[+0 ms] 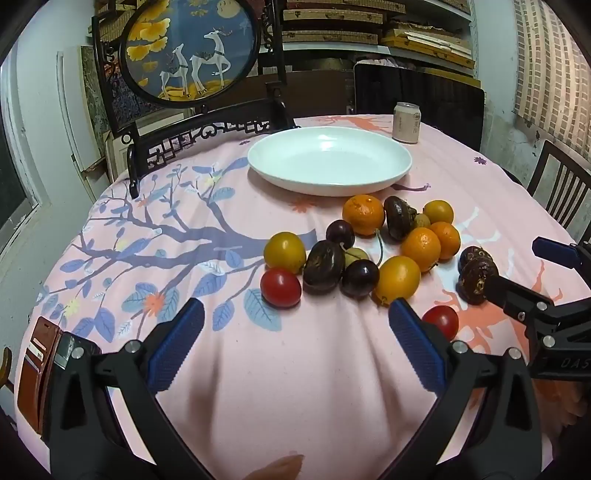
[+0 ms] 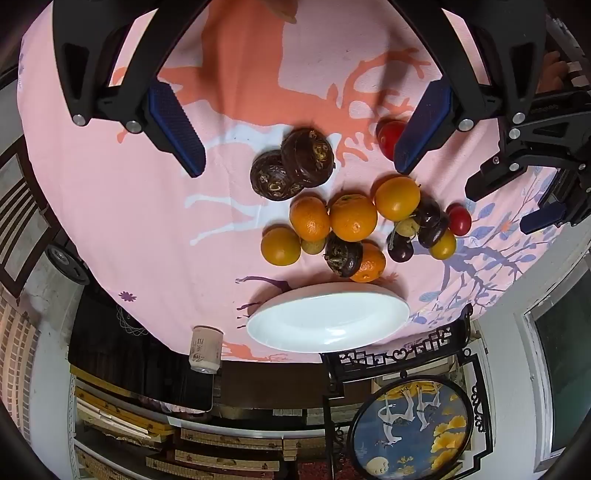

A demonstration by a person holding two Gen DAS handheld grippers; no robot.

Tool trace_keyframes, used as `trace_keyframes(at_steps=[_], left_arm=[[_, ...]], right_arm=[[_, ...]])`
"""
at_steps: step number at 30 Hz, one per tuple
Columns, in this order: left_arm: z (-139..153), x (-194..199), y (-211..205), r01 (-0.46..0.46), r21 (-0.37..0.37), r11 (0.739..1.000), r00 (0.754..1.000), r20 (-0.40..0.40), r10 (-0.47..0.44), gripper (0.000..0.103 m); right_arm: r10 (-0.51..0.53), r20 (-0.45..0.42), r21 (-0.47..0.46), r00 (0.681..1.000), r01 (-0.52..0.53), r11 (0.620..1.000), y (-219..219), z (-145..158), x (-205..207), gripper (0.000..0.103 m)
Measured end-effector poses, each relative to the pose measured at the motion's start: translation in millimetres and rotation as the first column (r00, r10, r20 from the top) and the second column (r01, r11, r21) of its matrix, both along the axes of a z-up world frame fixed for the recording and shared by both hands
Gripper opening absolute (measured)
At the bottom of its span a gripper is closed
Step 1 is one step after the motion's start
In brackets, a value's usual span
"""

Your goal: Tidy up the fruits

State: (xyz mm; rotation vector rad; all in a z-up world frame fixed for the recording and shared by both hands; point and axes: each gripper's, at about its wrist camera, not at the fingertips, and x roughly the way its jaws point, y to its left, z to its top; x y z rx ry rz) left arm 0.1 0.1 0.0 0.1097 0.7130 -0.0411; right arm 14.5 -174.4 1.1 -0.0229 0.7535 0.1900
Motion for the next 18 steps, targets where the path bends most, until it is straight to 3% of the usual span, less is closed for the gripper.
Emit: trace_keyframes(at_steps=[18], left_arm=[[-0.3, 0.2, -0.1, 0.001, -0.002, 1.0, 1.0, -0.006, -0.001, 0.101]], right_arm=[[0.0, 0.001, 0.006, 1.0, 0.0, 1.0, -0.3, 0.9, -0.6, 0.102]])
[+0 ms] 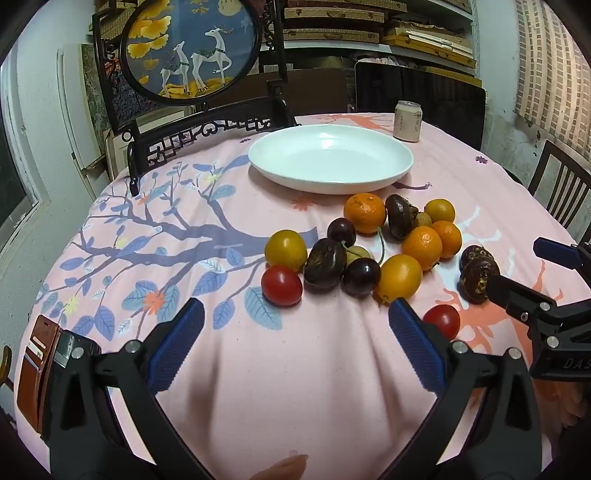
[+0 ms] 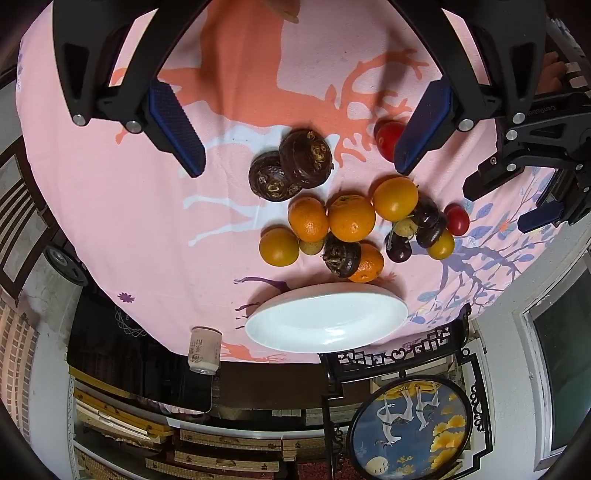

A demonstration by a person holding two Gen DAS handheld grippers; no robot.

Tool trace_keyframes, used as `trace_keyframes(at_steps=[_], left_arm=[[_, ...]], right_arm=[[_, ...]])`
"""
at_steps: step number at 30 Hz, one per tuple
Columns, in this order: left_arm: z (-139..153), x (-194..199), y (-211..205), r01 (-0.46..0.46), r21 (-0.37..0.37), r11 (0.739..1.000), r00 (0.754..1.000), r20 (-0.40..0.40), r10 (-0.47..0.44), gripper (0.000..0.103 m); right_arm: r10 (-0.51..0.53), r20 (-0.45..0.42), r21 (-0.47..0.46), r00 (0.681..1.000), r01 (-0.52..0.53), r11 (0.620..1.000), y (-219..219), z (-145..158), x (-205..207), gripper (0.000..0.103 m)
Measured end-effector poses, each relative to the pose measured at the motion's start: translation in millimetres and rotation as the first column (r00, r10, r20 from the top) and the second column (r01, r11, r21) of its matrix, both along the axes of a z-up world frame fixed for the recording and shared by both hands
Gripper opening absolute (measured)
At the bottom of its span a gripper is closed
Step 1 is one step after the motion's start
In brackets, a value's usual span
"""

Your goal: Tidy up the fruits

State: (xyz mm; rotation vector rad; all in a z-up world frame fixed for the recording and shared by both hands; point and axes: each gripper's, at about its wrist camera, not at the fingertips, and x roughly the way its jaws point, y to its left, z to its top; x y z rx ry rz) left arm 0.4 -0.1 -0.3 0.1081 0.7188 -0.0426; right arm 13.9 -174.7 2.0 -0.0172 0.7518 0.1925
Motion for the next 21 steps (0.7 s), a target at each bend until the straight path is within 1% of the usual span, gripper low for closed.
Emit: trace_keyframes(at_steps=[21], left_arm=[[-6.3, 2.0, 0.6, 0.0, 0.003, 1.0, 1.0, -0.014, 0.0, 0.101]], right_arm=[[0.0, -0.007, 0.001, 1.0, 0.0, 1.0, -0.4, -0.2, 1.2, 0.102]])
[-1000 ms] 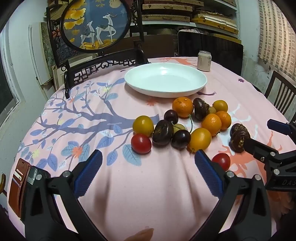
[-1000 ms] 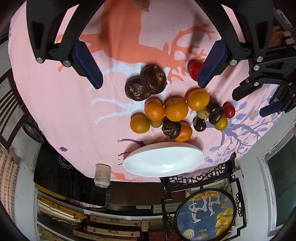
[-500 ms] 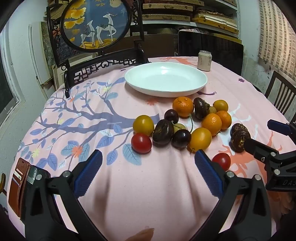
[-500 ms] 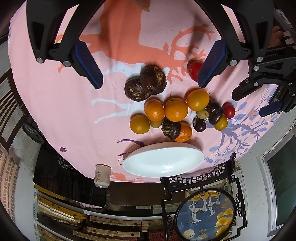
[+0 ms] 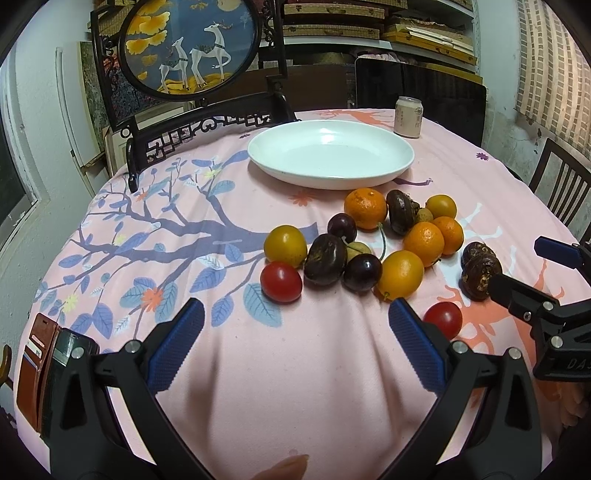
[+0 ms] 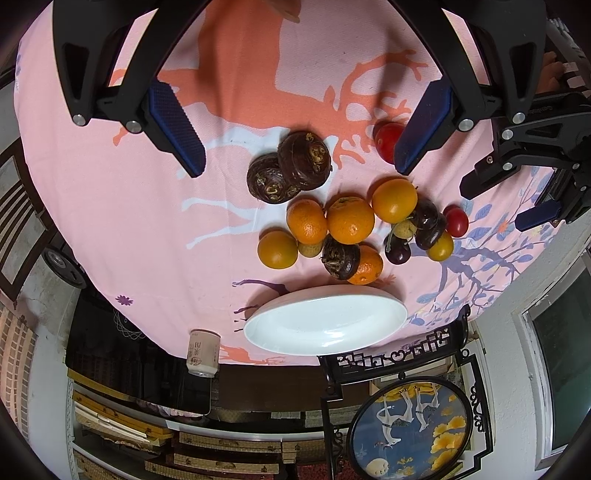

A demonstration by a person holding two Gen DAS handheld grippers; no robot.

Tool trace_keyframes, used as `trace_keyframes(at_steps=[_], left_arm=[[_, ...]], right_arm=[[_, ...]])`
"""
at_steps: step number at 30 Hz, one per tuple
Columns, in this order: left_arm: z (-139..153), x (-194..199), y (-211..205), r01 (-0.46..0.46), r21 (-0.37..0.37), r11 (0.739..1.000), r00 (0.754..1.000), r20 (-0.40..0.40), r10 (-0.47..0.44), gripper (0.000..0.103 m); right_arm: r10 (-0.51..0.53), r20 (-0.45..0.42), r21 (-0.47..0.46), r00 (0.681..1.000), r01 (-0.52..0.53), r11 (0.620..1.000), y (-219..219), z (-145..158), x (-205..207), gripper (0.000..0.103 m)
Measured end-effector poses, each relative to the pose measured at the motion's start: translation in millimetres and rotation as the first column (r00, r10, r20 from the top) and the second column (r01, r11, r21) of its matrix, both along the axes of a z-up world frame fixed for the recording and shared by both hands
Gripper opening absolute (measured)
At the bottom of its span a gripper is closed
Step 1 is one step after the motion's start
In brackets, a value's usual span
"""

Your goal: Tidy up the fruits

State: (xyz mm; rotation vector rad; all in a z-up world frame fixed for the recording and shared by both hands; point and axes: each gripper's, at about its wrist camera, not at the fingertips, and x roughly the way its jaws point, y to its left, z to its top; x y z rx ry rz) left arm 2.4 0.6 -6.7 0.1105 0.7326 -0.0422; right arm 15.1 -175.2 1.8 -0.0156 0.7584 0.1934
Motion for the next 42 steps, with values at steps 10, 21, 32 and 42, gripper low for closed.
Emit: trace_keyframes(at_steps=[10, 21, 32, 42], left_arm=[[-0.4, 0.0, 0.0, 0.0, 0.0, 1.0, 1.0, -0.001, 0.0, 0.101], [-1.7, -0.6, 0.5, -0.002, -0.001, 1.0, 1.0, -0.004, 0.002, 0.101], [-1.6, -0.1, 0.6, -0.002, 0.0, 1.0, 1.0, -0.006, 0.002, 0.101], [-1.6, 0.1, 0.5, -0.002, 0.0, 1.0, 1.0, -0.006, 0.002, 0.101]], right_arm=[[0.0, -0.001, 0.002, 1.0, 0.0, 1.0, -0.4, -0.1, 0.1, 0.102], [-0.001, -0.002, 0.007, 1.0, 0.001, 1.0, -1.3, 0.1, 0.4, 0.102], [-0.001, -0.003, 0.01, 1.0, 0.002, 1.0, -2.2, 0.7, 0.3, 0.102], [-0.001, -0.004, 0.011, 1.0, 0.001, 1.0, -1.8, 0.5, 0.4, 0.102]])
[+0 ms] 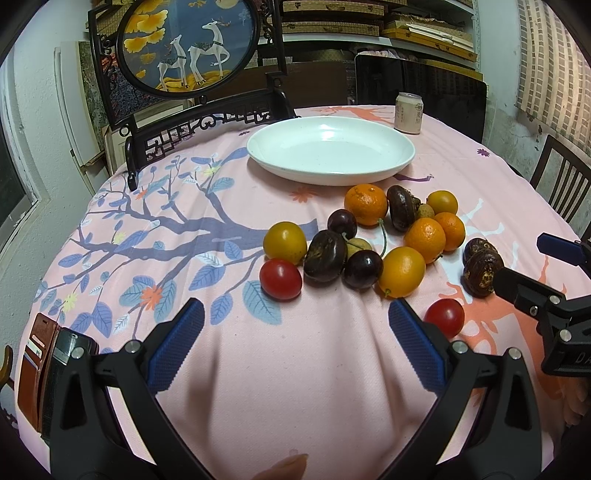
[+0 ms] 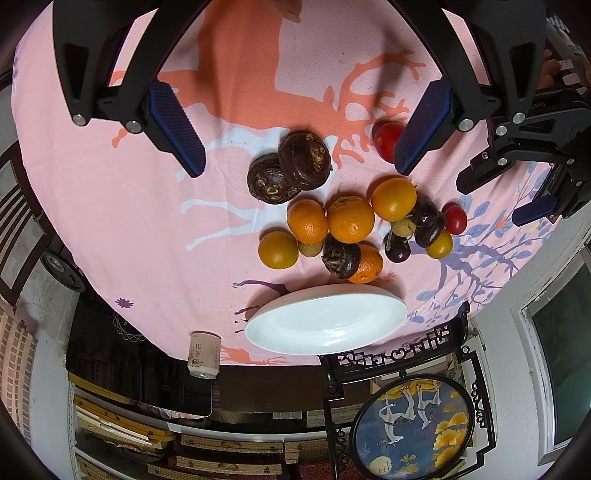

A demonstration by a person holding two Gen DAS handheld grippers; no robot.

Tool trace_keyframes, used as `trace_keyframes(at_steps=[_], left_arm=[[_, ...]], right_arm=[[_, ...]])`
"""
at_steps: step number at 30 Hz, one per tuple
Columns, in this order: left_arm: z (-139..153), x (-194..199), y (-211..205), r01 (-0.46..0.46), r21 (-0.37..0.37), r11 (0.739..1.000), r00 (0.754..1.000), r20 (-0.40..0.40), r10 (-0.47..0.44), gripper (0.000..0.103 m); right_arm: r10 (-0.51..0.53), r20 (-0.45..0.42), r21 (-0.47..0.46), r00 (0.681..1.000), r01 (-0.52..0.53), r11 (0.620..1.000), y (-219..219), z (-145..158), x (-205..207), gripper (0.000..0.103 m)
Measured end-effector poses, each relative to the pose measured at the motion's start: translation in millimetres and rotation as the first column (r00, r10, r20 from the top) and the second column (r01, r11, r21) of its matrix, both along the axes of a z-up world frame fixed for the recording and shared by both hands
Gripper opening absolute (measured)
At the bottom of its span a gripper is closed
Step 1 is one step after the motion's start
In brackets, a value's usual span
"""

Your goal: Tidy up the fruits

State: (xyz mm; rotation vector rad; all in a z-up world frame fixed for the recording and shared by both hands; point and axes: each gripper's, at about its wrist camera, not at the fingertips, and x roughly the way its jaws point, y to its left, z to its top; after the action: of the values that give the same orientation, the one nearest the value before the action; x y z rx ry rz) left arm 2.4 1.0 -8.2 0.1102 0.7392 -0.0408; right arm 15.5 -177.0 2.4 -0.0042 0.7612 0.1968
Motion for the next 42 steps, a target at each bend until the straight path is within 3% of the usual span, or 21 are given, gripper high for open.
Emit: trace_keyframes(at_steps=[17, 25, 32, 35, 39, 42], left_arm=[[-4, 1, -1, 0.009, 0.001, 1.0, 1.0, -0.013, -0.009, 0.101], [-18, 7, -3, 0.079, -0.043, 0.996, 0.991, -0.106, -0.084, 0.101], [-30, 16, 2, 0.093, -0.114, 0.989, 0.973, -0.199, -0.114, 0.101], [-34, 19, -5, 0.118, -0.098, 0.988, 0.962, -0.237, -0.138, 0.101], [-35, 18, -8, 0.135, -0.063, 0.989, 0.957, -0.251, -0.147, 0.101], [-35, 19, -10, 0.139, -0.047, 0.989, 0.956, -0.254, -0.147, 0.101]], right_arm=[[0.005, 0.0, 0.006, 1.0, -0.005, 1.0, 0, -1, 1, 0.102], [0.064, -0.002, 0.021, 0.998, -0.064, 0.998, -2, 0, -7, 0.102], [0.09, -0.058, 0.065, 0.994, -0.086, 0.994, -27, -11, -22, 0.102], [0.079, -0.076, 0.052, 0.994, -0.076, 0.996, -34, -18, -26, 0.102], [0.097, -0.046, 0.146, 0.994, -0.089, 0.985, -48, -17, -29, 0.102], [0.119, -0.154, 0.191, 0.981, -0.088, 0.978, -51, -29, -15, 0.102]])
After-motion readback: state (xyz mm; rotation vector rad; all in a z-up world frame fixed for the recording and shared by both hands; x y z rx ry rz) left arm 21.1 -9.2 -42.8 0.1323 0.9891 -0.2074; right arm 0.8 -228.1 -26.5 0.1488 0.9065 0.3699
